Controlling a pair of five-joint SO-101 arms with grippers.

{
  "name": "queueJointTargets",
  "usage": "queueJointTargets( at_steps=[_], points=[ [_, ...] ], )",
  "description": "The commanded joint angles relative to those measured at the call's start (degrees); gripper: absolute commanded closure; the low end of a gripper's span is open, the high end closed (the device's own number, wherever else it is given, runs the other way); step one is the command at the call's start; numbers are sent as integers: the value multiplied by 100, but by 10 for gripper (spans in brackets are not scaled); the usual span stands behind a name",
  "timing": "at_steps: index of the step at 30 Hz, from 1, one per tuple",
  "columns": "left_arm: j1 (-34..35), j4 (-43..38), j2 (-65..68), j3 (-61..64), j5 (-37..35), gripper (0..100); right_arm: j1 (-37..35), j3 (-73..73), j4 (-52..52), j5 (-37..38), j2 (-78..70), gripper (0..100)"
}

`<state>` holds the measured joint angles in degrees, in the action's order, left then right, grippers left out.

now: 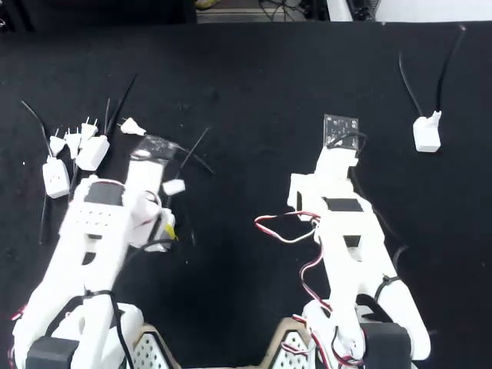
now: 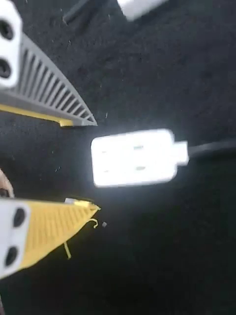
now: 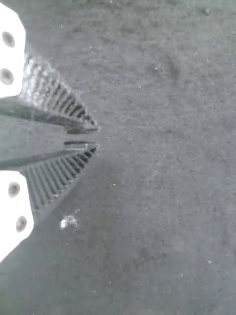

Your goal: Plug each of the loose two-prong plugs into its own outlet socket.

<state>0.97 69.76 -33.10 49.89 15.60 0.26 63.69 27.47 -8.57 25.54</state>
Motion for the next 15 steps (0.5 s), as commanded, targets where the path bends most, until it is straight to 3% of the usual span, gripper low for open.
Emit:
queueJointTargets(
  at_steps=[1, 4, 7, 15],
  points=[
    [840, -545, -35, -242, -53, 762, 105, -4, -141, -53, 268, 970],
    [1455, -1442, -35, 215, -53, 762, 105, -4, -141, -53, 268, 970],
    [1525, -1811, -35, 681, 316, 762, 105, -4, -141, -53, 268, 970],
    [585, -1670, -62, 1077, 422, 762, 149, -22, -141, -53, 295, 970]
  ],
)
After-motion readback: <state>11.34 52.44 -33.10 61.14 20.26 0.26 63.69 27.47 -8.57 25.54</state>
